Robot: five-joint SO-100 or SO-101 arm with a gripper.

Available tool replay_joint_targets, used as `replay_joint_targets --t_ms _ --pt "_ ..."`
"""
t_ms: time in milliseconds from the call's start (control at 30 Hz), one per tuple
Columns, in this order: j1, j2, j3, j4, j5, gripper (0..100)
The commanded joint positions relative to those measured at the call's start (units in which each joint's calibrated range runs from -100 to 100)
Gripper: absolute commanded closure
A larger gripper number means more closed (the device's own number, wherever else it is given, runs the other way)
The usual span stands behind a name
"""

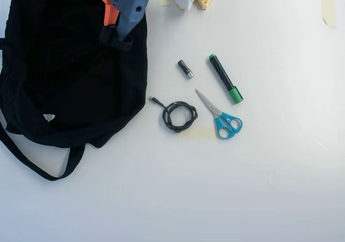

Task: Put the bike light into the black bag

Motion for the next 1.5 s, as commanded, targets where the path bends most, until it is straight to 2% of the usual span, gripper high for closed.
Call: replay_joint_targets --t_ms 0,133,267,467,600,633,700,800,867,933,967,1033,1233,1300,1467 --pt "8.1 3.3 -1.9 -2.1 1.7 98" --pt "12.0 11.5 -2.7 -7.3 1.9 98" --pt "18.1 27.7 -3.5 -20.4 3.4 98" --pt "19.8 43.8 -16.0 -19.9 3.0 97" --pt "19.2 42.3 -16.0 -15.5 2.9 72" --pt "18.5 41.8 -16.5 -14.3 2.9 68" --pt "13.1 30.2 -19.0 -7.7 2.9 62" --pt "0.7 12.7 -16.2 -0.4 2.6 62" --pt "-6.4 7.3 -15.5 0.1 -0.9 68" --pt "-15.9 2.1 -15.5 0.1 -1.4 90" --pt "-20.2 1.6 -15.5 0.1 -2.0 98" --pt "-23.9 0.9 -14.6 0.1 -8.7 98" --pt "-28.1 -5.4 -8.6 13.2 -8.8 98" --pt "-30.9 -8.7 -5.7 14.2 -6.6 98" --pt "-33.1 -18.6 9.2 13.4 5.4 98"
